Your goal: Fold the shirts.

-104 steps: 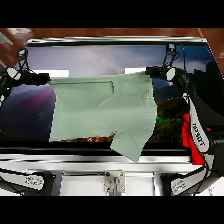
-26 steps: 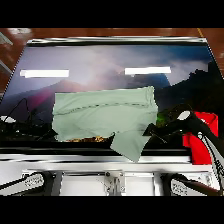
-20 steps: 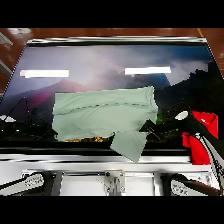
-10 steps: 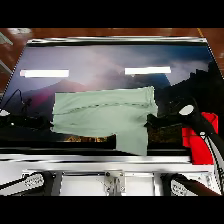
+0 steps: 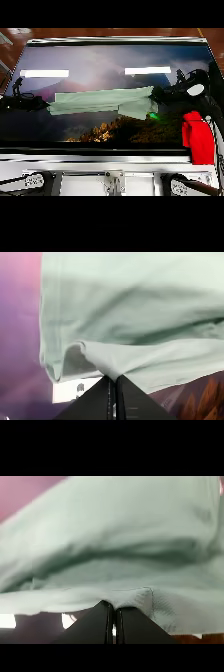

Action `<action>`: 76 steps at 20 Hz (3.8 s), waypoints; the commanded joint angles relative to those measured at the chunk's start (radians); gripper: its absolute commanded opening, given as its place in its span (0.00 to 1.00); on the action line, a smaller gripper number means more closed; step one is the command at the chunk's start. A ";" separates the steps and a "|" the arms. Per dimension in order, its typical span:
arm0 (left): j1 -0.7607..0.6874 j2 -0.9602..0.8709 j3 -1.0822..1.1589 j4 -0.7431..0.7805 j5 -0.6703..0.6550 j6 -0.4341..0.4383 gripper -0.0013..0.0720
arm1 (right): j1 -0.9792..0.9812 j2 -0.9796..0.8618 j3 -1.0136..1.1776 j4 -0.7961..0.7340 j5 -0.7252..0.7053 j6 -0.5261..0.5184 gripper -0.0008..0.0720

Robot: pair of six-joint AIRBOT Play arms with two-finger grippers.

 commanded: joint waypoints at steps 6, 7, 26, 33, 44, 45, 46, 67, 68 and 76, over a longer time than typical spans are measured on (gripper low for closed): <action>-0.080 -0.314 0.295 -0.008 0.019 -0.129 0.06 | 0.000 -0.393 0.362 0.015 -0.049 0.013 0.09; -0.081 -0.336 0.308 -0.008 0.021 -0.150 0.07 | 0.000 -0.425 0.383 0.015 -0.050 0.013 0.16; -0.040 -0.295 0.439 -0.139 -0.261 -0.183 0.90 | -0.145 -0.536 0.396 0.059 0.266 -0.026 0.96; -0.082 -0.295 0.439 -0.196 -0.259 -0.180 0.90 | -0.075 -0.580 0.396 0.139 0.233 -0.068 0.95; -0.411 -0.322 0.435 -0.215 -0.185 -0.183 0.06 | -0.020 -0.286 0.397 0.059 0.439 -0.090 0.09; -0.477 -0.329 0.435 -0.234 -0.150 -0.183 0.06 | -0.003 -0.234 0.397 0.046 0.460 -0.073 0.09; -0.539 -0.335 0.435 -0.247 -0.113 -0.183 0.06 | 0.020 -0.176 0.397 0.023 0.478 -0.056 0.09; -0.749 -0.276 0.436 -0.262 0.203 -0.164 0.06 | 0.167 0.275 0.396 -0.242 0.494 0.208 0.09; -0.686 -0.223 0.436 -0.232 0.190 -0.164 0.06 | 0.212 0.248 0.396 -0.246 0.439 0.208 0.09; -0.155 0.253 0.436 -0.224 -0.005 -0.163 0.06 | 0.626 -0.202 0.396 -0.248 0.098 0.211 0.09</action>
